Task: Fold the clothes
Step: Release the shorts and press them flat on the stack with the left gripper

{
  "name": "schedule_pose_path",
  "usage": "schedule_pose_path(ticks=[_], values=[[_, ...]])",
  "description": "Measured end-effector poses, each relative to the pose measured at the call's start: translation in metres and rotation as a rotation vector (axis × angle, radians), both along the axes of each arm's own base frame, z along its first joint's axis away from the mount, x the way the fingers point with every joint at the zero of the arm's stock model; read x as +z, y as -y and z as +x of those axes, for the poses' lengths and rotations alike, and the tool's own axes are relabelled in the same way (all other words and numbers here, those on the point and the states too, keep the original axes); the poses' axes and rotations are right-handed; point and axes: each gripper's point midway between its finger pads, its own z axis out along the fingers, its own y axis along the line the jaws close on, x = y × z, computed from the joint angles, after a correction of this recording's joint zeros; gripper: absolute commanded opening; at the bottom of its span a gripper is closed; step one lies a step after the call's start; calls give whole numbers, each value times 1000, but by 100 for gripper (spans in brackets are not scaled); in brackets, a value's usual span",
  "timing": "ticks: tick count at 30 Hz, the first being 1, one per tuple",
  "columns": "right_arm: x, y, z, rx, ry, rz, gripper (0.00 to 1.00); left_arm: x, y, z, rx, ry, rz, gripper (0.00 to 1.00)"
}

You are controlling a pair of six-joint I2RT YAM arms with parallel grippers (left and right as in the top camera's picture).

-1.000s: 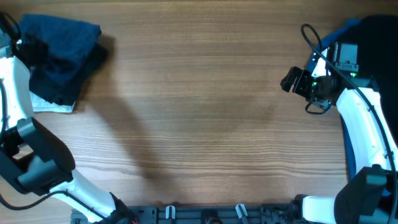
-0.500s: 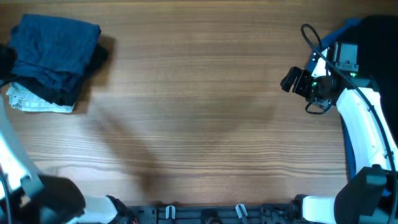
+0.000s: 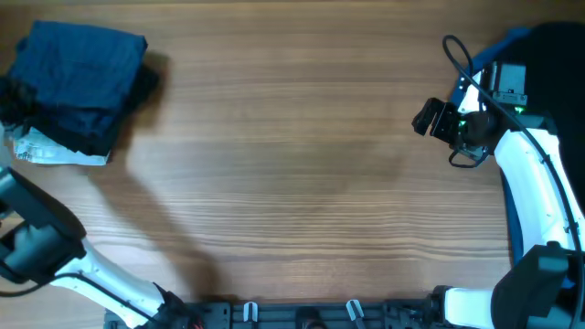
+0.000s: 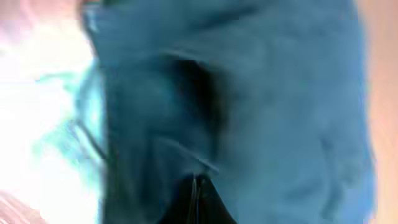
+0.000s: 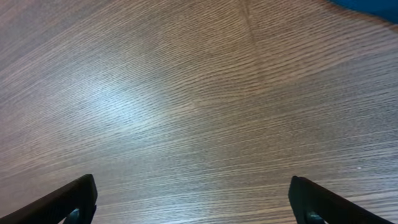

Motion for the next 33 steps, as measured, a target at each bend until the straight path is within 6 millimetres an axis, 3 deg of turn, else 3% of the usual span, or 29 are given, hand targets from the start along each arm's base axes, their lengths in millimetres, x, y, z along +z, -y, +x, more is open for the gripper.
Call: schedule_pose_path(ticks=[3,5,8,10,11,13,15,17,18,22,26,27,28,30,33], values=[[0,0,0,0,0,0,100,-36,-27,-20,63,-46,-42,4],[0,0,0,0,0,0,100,-40,-31,-22,67,-36,-63,4],[0,0,0,0,0,0,100,-29,-17,-13,32,36,-140,4],[0,0,0,0,0,0,99,-4,-7,-13,28,82,-172,4],[0,0,0,0,0,0,99,19,-3,-13,24,117,-161,4],[0,0,0,0,0,0,99,90,9,-15,-5,234,-86,4],[0,0,0,0,0,0,100,143,23,-17,-37,324,-23,4],[0,0,0,0,0,0,100,161,29,-12,-61,362,3,4],[0,0,0,0,0,0,100,156,31,-8,-66,358,-5,4],[0,0,0,0,0,0,100,99,21,18,-72,302,-59,4],[0,0,0,0,0,0,100,-4,9,22,-20,136,-159,4],[0,0,0,0,0,0,100,-21,8,21,-14,110,-179,4],[0,0,0,0,0,0,100,-31,9,20,-18,97,-193,4],[0,0,0,0,0,0,100,-28,11,22,-36,110,-196,4],[0,0,0,0,0,0,100,0,21,18,-59,137,-196,4]])
